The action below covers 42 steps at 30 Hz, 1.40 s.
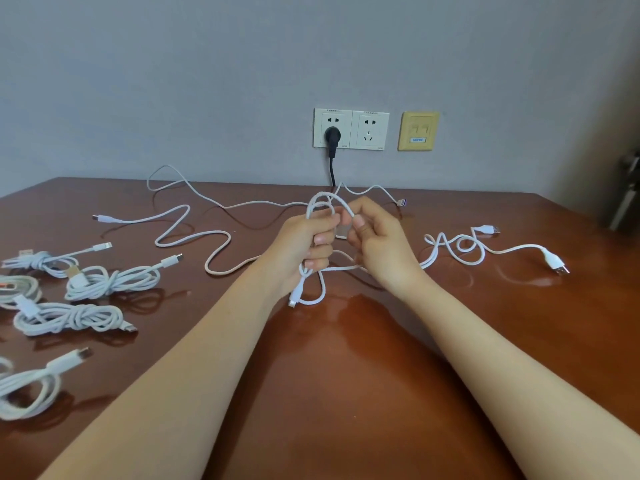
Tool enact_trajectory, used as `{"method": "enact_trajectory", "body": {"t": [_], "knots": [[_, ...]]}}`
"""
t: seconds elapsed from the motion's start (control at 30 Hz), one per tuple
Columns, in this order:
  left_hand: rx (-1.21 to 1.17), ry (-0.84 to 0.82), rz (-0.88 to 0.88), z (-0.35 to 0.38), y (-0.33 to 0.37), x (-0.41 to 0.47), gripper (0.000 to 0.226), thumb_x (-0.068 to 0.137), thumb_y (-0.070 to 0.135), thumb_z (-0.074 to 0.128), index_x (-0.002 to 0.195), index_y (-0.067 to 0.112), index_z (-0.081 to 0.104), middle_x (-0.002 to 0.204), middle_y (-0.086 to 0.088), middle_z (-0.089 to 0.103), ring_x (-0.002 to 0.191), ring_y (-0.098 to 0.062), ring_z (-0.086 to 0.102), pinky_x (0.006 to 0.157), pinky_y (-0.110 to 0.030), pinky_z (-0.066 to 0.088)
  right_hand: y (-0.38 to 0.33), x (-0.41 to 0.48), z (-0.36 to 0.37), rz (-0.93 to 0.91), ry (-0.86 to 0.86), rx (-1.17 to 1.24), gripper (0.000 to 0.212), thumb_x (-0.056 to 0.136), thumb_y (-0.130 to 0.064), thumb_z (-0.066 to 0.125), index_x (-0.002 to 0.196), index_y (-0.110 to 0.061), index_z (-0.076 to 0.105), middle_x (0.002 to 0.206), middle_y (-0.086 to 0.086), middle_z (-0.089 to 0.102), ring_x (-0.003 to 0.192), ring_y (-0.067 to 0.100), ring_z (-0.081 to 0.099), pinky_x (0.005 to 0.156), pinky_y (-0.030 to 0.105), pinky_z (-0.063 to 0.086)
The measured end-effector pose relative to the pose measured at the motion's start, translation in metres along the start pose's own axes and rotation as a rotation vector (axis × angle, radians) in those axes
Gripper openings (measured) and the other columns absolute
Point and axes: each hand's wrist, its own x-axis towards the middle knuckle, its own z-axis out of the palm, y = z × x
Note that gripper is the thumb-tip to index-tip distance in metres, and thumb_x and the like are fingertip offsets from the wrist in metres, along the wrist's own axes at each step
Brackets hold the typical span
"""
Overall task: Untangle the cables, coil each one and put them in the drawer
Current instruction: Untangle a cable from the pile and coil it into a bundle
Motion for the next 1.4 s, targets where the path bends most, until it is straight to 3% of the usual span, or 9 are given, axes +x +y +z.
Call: {"method": "enact_trajectory", "body": {"t": [0.27,0.5,0.63,0.83,1.0,1.17,1.23,1.33,1.4], "knots": [[0.065,0.087,0.088,0.006,-0.003,0.002,0.029,0.101,0.018,0.036,0.091,0.014,0.063,0.042,0.009,0.027,0.031,-0.003,0.018,0.033,-0.013,0.016,0.001,0.000,0.004,0.256,0.074,-0.085,0.036,0.098,-0.007,0.035,0.067,-0.017,0.052,0.051,0.001,0.042,0.029,-0.001,0.039,0.035,0.016,0.036],[0.435,0.231,0.261,0.008,-0.007,0.004,0.028,0.098,0.016,0.044,0.075,0.020,0.061,0.033,0.010,0.037,0.032,-0.005,0.032,0.037,-0.015,0.025,-0.002,-0.002,0.007,0.277,0.034,-0.292,0.036,0.094,-0.010,0.037,0.064,-0.012,0.057,0.030,-0.005,0.045,0.028,0.004,0.041,0.048,0.023,0.042],[0.802,0.313,0.415,0.007,-0.012,0.008,0.025,0.097,0.019,0.044,0.078,0.019,0.058,0.054,0.010,0.050,0.063,-0.016,0.050,0.066,-0.028,0.039,-0.001,-0.002,0.008,0.276,0.022,-0.353,0.035,0.094,-0.012,0.037,0.071,-0.003,0.061,0.030,-0.005,0.046,0.036,0.003,0.045,0.052,0.020,0.041],[1.012,0.405,0.454,0.006,-0.011,0.007,0.024,0.101,0.024,0.034,0.082,0.019,0.047,0.069,0.001,0.049,0.074,-0.021,0.045,0.069,-0.030,0.032,-0.009,-0.006,0.017,0.217,-0.025,-0.284,0.029,0.098,-0.018,0.037,0.073,-0.013,0.051,0.051,0.003,0.057,0.042,0.002,0.048,0.048,0.017,0.035],[0.413,0.381,0.170,0.002,-0.003,0.009,0.035,0.102,0.022,0.032,0.072,0.016,0.048,0.064,-0.005,0.053,0.045,-0.013,0.052,0.052,-0.021,0.048,-0.007,-0.007,0.005,0.349,-0.107,0.296,0.018,0.094,-0.004,0.049,0.112,-0.003,0.048,0.052,0.008,0.054,0.035,0.008,0.038,0.039,0.017,0.036],[-0.312,0.263,0.055,-0.003,0.004,0.007,0.031,0.103,0.021,0.029,0.081,0.009,0.047,0.067,-0.002,0.068,0.067,-0.010,0.070,0.059,-0.022,0.057,-0.009,-0.006,0.004,0.362,-0.085,0.547,0.019,0.088,0.007,0.050,0.093,-0.010,0.045,0.046,-0.001,0.045,0.034,0.006,0.035,0.054,0.023,0.051],[-0.483,0.229,0.049,-0.003,0.007,0.008,0.035,0.104,0.020,0.026,0.077,0.009,0.046,0.051,0.000,0.062,0.067,-0.012,0.070,0.058,-0.024,0.057,-0.009,-0.005,0.006,0.359,-0.080,0.544,0.023,0.088,0.008,0.051,0.085,-0.013,0.042,0.048,-0.001,0.044,0.037,0.007,0.032,0.043,0.018,0.040],[-0.574,0.185,0.037,-0.003,0.010,0.008,0.038,0.105,0.018,0.023,0.072,0.012,0.041,0.036,0.007,0.037,0.033,-0.005,0.044,0.060,-0.019,0.047,-0.007,-0.003,0.007,0.319,-0.085,0.420,0.026,0.087,0.004,0.056,0.080,-0.015,0.041,0.057,0.002,0.046,0.036,0.005,0.031,0.036,0.014,0.024],[-0.572,0.173,0.041,-0.004,0.009,0.009,0.038,0.105,0.020,0.022,0.071,0.014,0.039,0.034,0.009,0.030,0.027,-0.003,0.029,0.046,-0.014,0.039,-0.006,-0.003,0.008,0.277,-0.093,0.198,0.021,0.087,-0.005,0.062,0.083,-0.014,0.043,0.054,0.005,0.044,0.030,0.003,0.029,0.032,0.013,0.020]]}}
